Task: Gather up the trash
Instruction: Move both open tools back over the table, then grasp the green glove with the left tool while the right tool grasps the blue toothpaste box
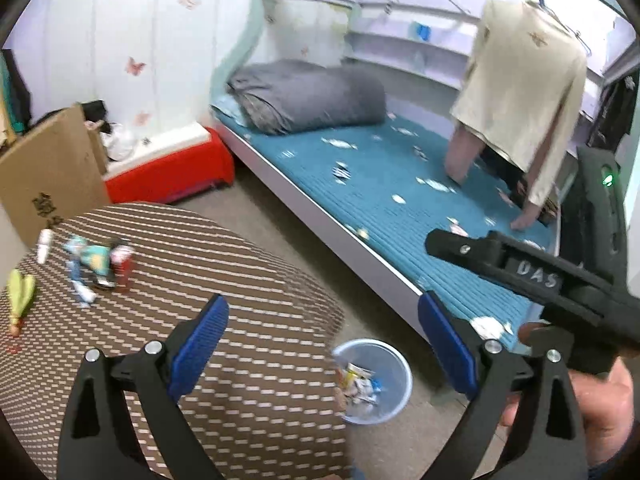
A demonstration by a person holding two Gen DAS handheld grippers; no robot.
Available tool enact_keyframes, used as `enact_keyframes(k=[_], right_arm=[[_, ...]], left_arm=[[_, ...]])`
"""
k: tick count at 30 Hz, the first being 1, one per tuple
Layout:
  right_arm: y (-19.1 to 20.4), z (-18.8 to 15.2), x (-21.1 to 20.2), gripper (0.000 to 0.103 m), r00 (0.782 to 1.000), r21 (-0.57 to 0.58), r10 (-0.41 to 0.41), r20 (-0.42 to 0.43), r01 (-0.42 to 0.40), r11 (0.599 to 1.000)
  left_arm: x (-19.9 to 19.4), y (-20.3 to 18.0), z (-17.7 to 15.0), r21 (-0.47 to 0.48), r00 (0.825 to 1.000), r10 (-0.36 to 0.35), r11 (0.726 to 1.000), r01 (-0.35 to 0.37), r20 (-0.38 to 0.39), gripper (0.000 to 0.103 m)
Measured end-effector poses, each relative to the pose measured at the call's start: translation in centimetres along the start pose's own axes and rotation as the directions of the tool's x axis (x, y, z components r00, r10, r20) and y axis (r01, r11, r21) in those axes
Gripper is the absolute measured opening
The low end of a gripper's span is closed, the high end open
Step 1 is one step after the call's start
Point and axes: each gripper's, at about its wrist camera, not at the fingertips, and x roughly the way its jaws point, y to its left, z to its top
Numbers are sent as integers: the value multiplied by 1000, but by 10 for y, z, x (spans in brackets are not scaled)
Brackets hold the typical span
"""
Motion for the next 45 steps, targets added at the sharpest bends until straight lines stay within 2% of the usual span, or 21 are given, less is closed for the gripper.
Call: enact_keyframes(k=[8, 14, 22, 28, 35, 41, 43, 45], right_arm=[[77, -2, 10, 97, 998, -123, 66, -3, -66, 990], [140, -11, 28, 97, 992, -256, 118, -44, -125, 959], [220, -40, 74, 97, 976, -405, 166, -140, -209, 890], [268, -63, 121, 97, 960, -507, 163, -228, -260, 822], [303, -87, 173, 96, 940, -569, 160, -302, -312, 761], [317, -99, 205, 68, 919, -588, 147, -366, -351, 729], [321, -103, 214, 55, 917, -601, 135, -376, -352, 717], [323, -105, 223, 51, 920, -614, 112, -376, -338, 713]], left_arm=[[-32, 63, 1, -78, 994, 97, 993, -93, 51, 94], [-52, 118, -6, -173, 984, 167, 973, -153, 69, 94], [-71, 212, -30, -312, 958, 284, 915, -256, 48, 94], [-68, 283, -49, -398, 930, 367, 853, -338, -4, 94], [-43, 334, -55, -396, 907, 418, 824, -406, -60, 94], [-16, 357, -50, -364, 897, 432, 823, -435, -94, 94], [-8, 363, -49, -361, 896, 431, 824, -438, -105, 94], [3, 370, -47, -357, 900, 418, 828, -433, -124, 94]])
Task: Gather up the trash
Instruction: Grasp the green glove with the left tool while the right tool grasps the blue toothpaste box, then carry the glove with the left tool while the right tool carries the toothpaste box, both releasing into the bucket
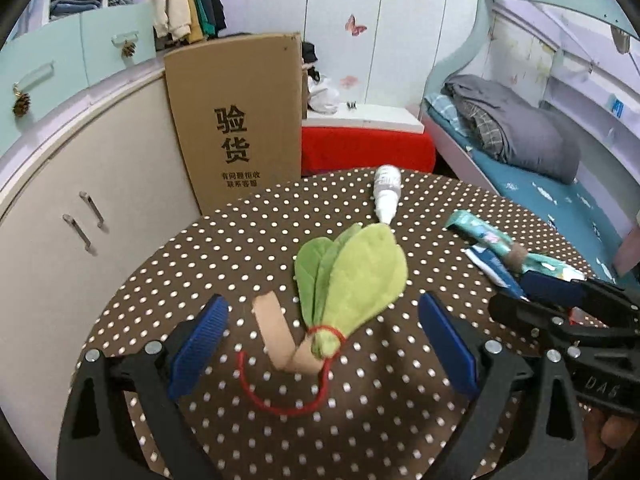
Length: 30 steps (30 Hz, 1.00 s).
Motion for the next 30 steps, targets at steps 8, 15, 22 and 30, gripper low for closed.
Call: enact_keyframes(k=[8, 15, 22, 30], right_arm=[[2, -3, 12, 15, 997, -23, -83, 5, 83, 996], [-4, -29, -22, 13, 1000, 69, 14, 10, -15, 998], [-16, -60, -76, 13, 998, 134, 40, 49, -46, 990], [-37, -96, -142, 13, 993, 185, 9, 116, -30, 982]], left_arm=[[22, 4, 6, -28, 996, -70, 997, 68, -64, 66], [2, -1, -12, -24, 990, -130, 991, 129, -44, 20], [-48, -9, -49, -69, 986, -168, 984, 166, -20, 19], [-104, -49, -82, -44, 969, -248, 968, 248, 6, 19]])
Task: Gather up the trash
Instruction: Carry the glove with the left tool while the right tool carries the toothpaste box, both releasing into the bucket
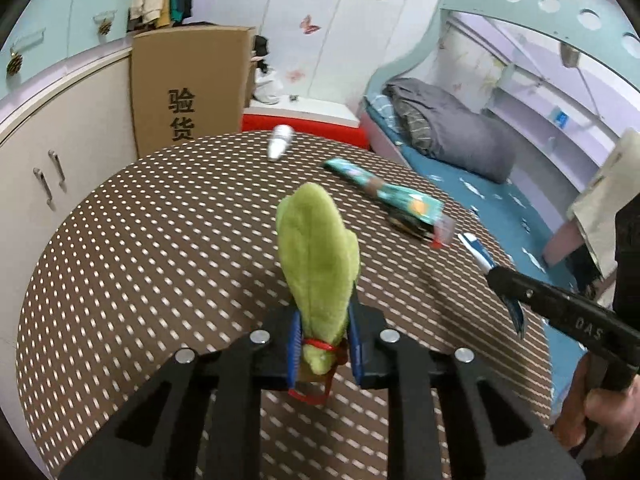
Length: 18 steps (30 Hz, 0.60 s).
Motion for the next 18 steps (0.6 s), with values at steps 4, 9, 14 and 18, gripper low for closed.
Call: enact_keyframes(k=[4, 9, 14, 18], right_arm=[[-15, -9, -22, 13, 999, 36, -9, 31, 8, 999], [-33, -15, -52, 13, 996, 75, -19, 81, 13, 997], [-68, -16, -92, 13, 986, 145, -38, 160, 15, 989], [-106, -22, -123, 13, 975, 213, -90, 204, 46, 976]], left_arm=[[-14, -24, -10, 16, 1000, -26, 1000, 26, 10, 19], [-27, -59, -15, 59, 998, -62, 996, 60, 21, 19], [-37, -101, -12, 110, 992, -121, 987, 116, 37, 19], [-39, -138, -11, 160, 984, -175, 973, 167, 35, 19]])
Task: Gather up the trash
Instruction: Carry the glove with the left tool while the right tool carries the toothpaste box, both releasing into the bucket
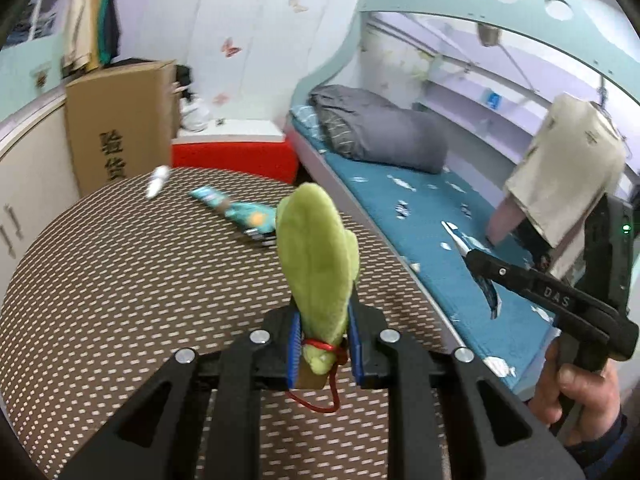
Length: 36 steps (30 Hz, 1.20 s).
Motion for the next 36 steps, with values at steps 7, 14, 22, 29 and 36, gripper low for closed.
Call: enact_keyframes(k=[7, 14, 22, 29, 36], right_arm=[[-69, -1, -39, 13, 994, 136, -88, 61, 79, 988], [-121, -14, -61, 13, 984, 226, -166, 63, 148, 963], [-171, -40, -56, 13, 970, 296, -243, -8, 234, 926], [-201, -59, -32, 13, 960, 333, -261, -102, 280, 900], [-222, -73, -12, 13, 956, 385, -252, -149, 291, 876]], left_arm=[[24, -67, 1, 98, 995, -95, 990, 98, -33, 19], [54, -129, -6, 181, 979, -174, 965, 191, -104, 19], [108, -179, -27, 247, 958, -186, 939, 239, -218, 19], [161, -210, -52, 279, 926, -154, 925, 258, -345, 19], [204, -221, -70, 283, 886, -124, 920, 272, -447, 19]])
